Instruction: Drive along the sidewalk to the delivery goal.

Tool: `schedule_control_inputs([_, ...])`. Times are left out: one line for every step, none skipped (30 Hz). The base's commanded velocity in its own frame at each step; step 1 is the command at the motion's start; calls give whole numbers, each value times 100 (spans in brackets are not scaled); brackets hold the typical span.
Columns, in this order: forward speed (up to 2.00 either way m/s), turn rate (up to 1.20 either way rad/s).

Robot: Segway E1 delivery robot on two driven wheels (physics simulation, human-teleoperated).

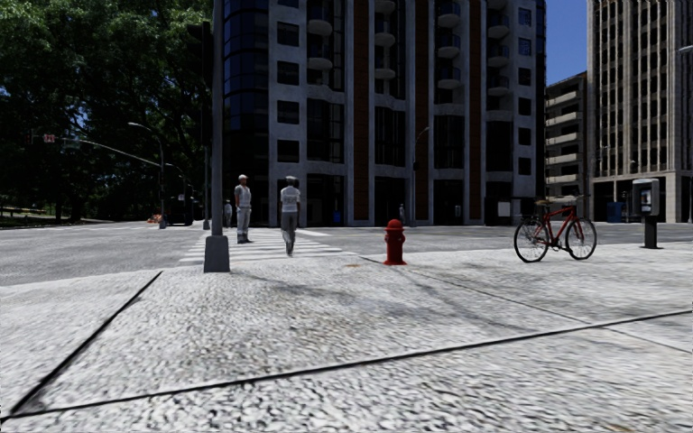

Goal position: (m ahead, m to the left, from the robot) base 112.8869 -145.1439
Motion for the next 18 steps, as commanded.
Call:
schedule_control_inputs([200, 0])
schedule_control_inputs([200, 0])
schedule_control_inputs([200, 0])
schedule_control_inputs([200, 0])
schedule_control_inputs([200, 0])
schedule_control_inputs([200, 0])
schedule_control_inputs([200, 0])
schedule_control_inputs([200, 0])
schedule_control_inputs([200, 0])
schedule_control_inputs([200, 0])
schedule_control_inputs([200, 0])
schedule_control_inputs([200, 0])
schedule_control_inputs([200, 0])
schedule_control_inputs([200, 0])
schedule_control_inputs([200, 0])
schedule_control_inputs([200, 0])
schedule_control_inputs([200, 0])
schedule_control_inputs([200, 0])
